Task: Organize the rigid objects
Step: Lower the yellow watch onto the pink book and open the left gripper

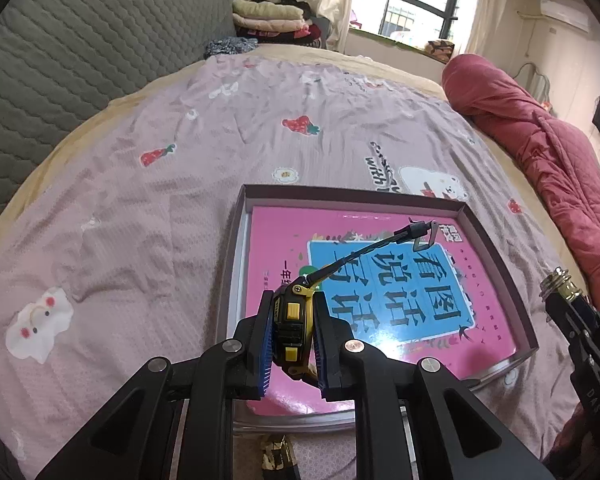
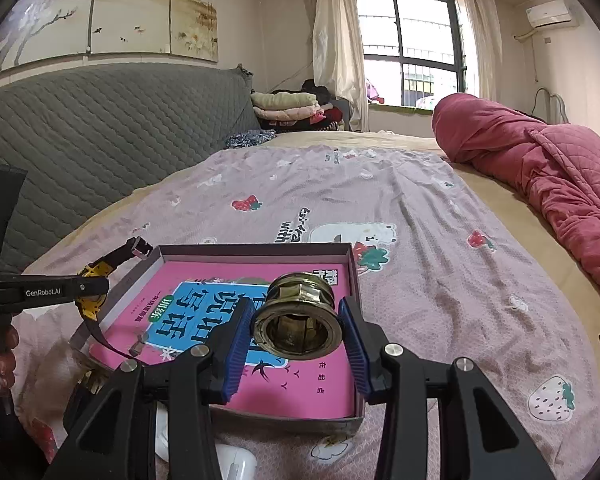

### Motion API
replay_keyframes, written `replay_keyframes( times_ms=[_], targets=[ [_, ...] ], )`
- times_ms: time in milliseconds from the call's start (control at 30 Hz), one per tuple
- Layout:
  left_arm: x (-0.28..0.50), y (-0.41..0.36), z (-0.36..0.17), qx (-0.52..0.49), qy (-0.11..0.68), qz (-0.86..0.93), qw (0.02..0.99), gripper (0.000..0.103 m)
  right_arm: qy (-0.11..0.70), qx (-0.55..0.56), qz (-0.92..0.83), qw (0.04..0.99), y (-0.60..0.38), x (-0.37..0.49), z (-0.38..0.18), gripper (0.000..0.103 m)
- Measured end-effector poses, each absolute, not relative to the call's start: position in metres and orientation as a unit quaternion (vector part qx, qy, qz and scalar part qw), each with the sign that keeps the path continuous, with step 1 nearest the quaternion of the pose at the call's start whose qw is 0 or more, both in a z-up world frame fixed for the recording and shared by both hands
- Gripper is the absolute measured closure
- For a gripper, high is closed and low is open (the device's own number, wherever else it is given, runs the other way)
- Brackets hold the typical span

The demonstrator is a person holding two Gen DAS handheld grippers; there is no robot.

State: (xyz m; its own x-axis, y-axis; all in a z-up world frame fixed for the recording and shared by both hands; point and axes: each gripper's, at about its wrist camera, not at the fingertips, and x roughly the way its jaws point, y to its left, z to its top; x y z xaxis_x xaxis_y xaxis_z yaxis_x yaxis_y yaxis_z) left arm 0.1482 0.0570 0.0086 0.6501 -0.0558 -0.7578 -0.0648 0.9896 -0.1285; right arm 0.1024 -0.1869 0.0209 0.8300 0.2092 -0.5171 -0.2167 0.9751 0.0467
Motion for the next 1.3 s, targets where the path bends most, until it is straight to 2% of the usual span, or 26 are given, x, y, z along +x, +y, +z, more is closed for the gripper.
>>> replay_keyframes(
  times_ms=[1300],
  targets=[
    [0.158, 0.047, -0.038, -0.019, 0.473, 0.012, 0.881, 0.086, 0.371, -0.061, 0.080, 0.923, -0.180, 0.123, -0.018, 0.059]
  ],
)
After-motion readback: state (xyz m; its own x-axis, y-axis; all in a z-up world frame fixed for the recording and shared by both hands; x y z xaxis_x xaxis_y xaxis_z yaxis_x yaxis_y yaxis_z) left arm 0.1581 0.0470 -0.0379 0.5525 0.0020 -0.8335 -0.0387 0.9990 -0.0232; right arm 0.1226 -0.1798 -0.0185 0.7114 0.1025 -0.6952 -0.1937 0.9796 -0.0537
